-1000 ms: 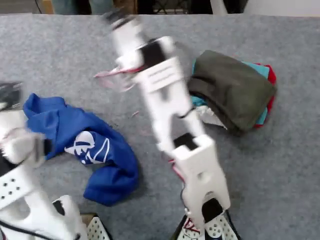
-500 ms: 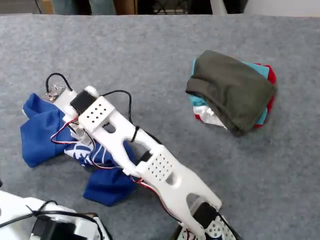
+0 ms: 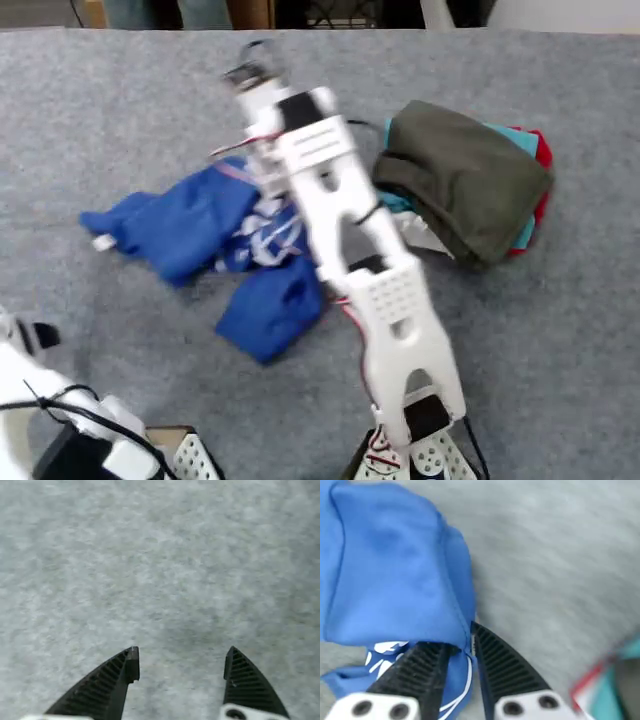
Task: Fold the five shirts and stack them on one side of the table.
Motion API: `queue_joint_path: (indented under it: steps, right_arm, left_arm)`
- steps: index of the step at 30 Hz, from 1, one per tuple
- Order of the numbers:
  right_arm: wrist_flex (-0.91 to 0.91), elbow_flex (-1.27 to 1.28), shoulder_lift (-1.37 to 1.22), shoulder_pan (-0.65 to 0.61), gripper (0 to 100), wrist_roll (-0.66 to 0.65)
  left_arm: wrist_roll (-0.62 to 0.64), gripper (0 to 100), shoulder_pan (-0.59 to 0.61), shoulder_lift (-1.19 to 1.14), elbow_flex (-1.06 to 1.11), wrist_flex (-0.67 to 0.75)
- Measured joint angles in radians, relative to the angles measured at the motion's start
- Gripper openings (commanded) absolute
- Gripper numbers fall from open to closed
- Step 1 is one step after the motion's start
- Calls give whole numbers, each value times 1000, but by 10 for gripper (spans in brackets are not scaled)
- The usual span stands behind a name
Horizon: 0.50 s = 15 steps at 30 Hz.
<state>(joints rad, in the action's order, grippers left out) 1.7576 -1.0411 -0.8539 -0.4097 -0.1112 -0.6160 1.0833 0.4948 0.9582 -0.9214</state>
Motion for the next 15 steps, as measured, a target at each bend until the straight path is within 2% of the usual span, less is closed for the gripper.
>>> queue_joint_path:
  steps: [5,9,12,15]
  right_arm:
    - [0,259,149,118,14,-6]
    - [0,506,259,166,28,-104]
    - [0,680,345,155,143,-212]
    - [0,807,442,133,283,-308]
  left_arm:
    - [137,288,-195,-110,-123,-81]
    - [281,288,-353,-264,-278,-98]
    - [382,288,-437,-416,-408,-100]
    - [446,288,-454,-574,-535,-100]
